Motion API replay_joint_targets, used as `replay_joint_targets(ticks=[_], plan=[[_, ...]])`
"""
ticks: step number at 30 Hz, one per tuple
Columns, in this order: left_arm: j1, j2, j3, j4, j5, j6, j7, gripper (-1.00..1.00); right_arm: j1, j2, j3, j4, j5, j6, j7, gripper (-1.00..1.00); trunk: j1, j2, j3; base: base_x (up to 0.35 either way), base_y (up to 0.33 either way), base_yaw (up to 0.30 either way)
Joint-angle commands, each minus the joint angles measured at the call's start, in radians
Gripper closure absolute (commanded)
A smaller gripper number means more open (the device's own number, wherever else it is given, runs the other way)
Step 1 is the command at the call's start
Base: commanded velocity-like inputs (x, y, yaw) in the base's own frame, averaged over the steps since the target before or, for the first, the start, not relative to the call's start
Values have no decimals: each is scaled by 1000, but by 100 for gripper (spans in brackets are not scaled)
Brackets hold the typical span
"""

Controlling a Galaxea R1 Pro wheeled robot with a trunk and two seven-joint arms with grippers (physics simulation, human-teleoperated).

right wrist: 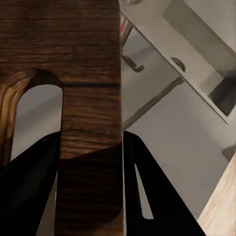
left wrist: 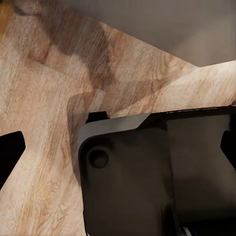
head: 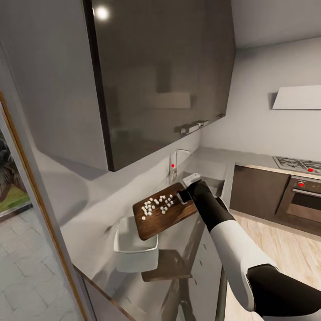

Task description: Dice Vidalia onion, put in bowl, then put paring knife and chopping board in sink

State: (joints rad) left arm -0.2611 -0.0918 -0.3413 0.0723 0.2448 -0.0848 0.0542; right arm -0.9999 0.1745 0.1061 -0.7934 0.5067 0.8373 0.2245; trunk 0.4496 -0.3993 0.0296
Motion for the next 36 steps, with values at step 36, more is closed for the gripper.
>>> replay_joint_targets(ticks=[36], plan=[[-1, 4, -8, 5, 10, -7, 1, -100, 0, 0, 139, -44, -64, 6, 3, 100, 0, -1, 0, 0, 0, 0]])
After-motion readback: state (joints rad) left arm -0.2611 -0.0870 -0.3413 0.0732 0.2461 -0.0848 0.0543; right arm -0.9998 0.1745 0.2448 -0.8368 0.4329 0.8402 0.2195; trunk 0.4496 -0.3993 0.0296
